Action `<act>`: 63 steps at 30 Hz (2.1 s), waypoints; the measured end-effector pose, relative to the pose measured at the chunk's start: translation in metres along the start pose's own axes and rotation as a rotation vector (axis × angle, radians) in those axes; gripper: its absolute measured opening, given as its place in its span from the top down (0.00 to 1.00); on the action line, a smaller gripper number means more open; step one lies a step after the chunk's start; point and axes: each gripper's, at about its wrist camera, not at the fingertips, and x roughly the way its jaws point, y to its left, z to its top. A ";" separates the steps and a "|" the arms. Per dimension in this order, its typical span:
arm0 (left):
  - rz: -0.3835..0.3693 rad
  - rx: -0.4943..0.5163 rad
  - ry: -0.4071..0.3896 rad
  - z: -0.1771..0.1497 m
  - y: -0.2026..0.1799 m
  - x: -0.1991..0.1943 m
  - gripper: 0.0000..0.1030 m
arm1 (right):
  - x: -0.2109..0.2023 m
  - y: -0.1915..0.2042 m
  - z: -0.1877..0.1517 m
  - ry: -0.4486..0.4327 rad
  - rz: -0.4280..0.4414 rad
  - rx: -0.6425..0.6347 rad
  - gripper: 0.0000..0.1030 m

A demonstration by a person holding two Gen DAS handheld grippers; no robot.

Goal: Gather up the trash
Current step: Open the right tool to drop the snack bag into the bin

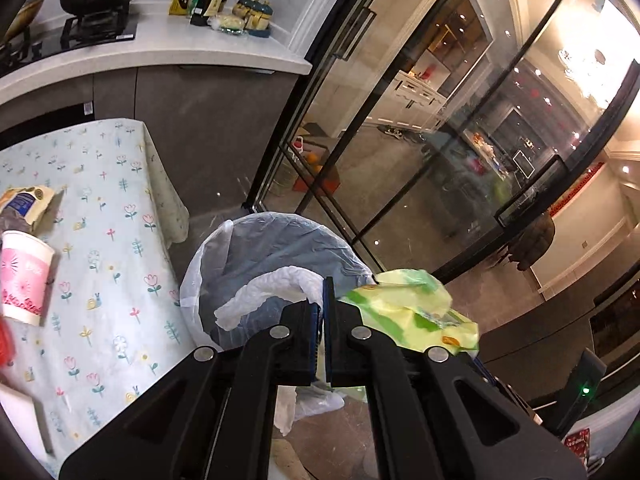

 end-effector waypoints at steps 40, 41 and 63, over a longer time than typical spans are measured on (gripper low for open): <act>-0.032 0.021 -0.038 0.005 0.019 -0.012 0.27 | 0.025 0.047 0.007 0.030 0.011 -0.103 0.91; -0.016 0.010 -0.049 0.005 0.024 -0.017 0.26 | 0.027 0.052 0.006 0.034 0.020 -0.111 0.89; 0.283 0.075 -0.163 -0.012 0.030 -0.050 0.23 | -0.023 0.090 -0.006 -0.019 0.153 -0.176 0.53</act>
